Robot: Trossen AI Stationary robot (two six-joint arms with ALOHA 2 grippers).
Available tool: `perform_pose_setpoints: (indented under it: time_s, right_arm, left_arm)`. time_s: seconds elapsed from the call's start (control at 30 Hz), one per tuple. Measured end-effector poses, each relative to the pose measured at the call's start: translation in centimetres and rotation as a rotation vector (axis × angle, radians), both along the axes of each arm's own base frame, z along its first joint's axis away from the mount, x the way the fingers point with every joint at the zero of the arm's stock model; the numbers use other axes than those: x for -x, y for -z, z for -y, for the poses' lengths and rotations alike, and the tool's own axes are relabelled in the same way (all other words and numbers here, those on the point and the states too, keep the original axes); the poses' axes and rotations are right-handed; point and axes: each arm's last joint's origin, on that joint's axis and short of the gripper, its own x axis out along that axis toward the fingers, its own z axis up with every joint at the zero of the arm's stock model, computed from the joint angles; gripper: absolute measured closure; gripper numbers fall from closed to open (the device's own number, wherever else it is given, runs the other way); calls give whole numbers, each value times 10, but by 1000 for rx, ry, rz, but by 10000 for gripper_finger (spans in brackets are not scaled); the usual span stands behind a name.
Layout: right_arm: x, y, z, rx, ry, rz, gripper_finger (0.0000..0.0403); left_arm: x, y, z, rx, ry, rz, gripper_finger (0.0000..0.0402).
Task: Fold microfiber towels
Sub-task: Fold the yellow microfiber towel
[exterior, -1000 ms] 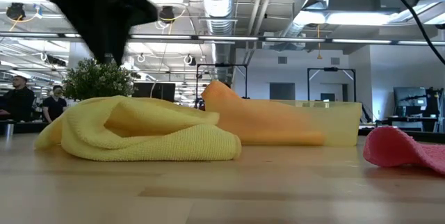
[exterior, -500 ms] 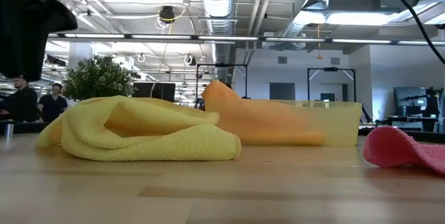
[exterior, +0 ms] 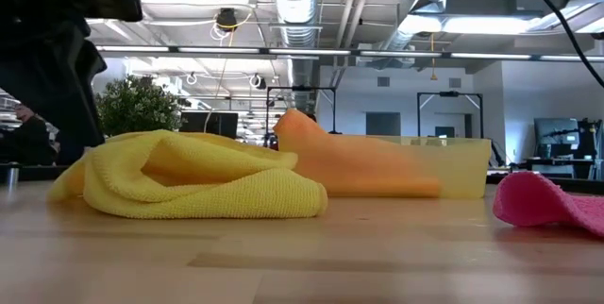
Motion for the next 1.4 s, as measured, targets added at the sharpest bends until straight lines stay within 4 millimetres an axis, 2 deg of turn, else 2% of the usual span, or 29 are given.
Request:
perform_pose_setpoints:
  time_s: [0.33,0.5,0.67,0.87,1.07,1.4]
  right_arm:
    - [0,0,0,0,0,0,148]
    - [0,0,0,0,0,0,148]
    - [0,0,0,-1,1,0,148]
    - [0,0,0,-1,2,-1,148]
    - [0,0,0,0,2,-1,148]
    - [0,0,0,-1,2,-1,148]
  left_arm:
    - [5,11,-13,-76,-47,-14,269]
    - [2,14,-18,-58,-71,-14,269]
    - [-2,14,-15,8,-8,-28,269]
    - [0,14,-14,-27,24,-33,269]
    - [1,15,-21,-78,3,-60,269]
    - [-6,15,-28,-54,10,-74,273]
